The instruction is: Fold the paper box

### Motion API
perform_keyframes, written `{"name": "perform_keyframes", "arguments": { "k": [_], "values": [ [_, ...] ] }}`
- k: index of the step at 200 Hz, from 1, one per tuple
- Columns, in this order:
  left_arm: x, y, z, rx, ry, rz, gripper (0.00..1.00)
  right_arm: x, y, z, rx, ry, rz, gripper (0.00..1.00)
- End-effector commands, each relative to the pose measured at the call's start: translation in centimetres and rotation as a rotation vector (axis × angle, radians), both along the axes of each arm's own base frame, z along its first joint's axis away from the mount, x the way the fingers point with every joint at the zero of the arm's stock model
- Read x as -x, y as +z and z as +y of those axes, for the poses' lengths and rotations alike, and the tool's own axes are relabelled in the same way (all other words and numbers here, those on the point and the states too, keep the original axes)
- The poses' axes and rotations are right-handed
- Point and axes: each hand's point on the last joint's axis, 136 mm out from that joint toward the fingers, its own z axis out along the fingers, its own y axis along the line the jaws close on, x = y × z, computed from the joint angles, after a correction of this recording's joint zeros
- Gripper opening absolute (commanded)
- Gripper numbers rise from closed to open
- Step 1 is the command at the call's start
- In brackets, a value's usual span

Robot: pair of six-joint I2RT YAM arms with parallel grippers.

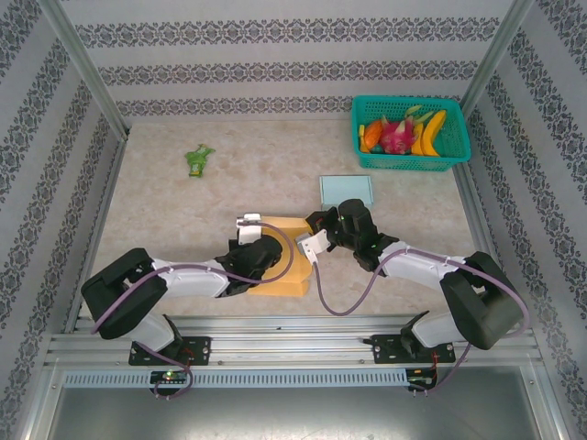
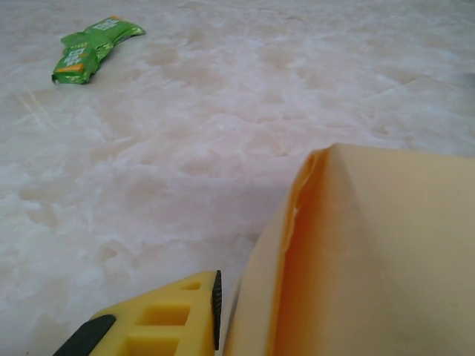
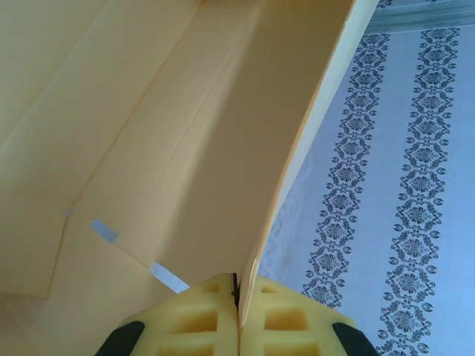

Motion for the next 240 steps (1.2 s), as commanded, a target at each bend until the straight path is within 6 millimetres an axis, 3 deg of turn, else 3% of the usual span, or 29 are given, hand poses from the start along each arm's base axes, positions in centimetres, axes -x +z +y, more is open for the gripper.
{"name": "perform_keyframes", "arguments": {
  "k": [1, 33, 89, 140, 170, 196, 226, 240],
  "values": [
    [1.6, -0.9, 7.4, -0.239, 0.265, 0.011, 0.19, 0.3, -2.4, -1.8, 0.064, -0.053, 0.073, 0.00],
    [0.7, -1.2, 5.7, -0.162, 0.211, 0.030, 0.28, 0.2, -2.3, -1.6, 0.047, -0.068, 0.091, 0.00],
    [0.1, -1.1, -0.2, 0.040, -0.118, 0.036, 0.48, -0.5, -2.2, -1.7, 0.027, -0.125, 0.107, 0.00],
    [1.5, -1.1, -1.5, 0.110, -0.234, 0.027, 0.54, -0.6, -2.4, -1.4, 0.025, -0.150, 0.118, 0.00],
    [1.2, -0.4, -1.8, 0.110, -0.235, 0.013, 0.54, -0.4, -2.4, -1.0, 0.016, -0.143, 0.118, 0.00],
    [0.5, -0.3, -1.9, 0.081, -0.218, 0.006, 0.48, -0.3, -2.2, -0.8, 0.012, -0.139, 0.115, 0.00],
    [-0.1, -1.5, -1.2, 0.025, -0.149, 0.021, 0.16, -0.3, -1.8, -0.6, -0.007, -0.140, 0.125, 0.00],
    [-0.2, -2.0, -1.1, 0.011, -0.137, 0.029, 0.06, -0.1, -1.6, -0.4, -0.021, -0.133, 0.134, 0.00]
  ]
}}
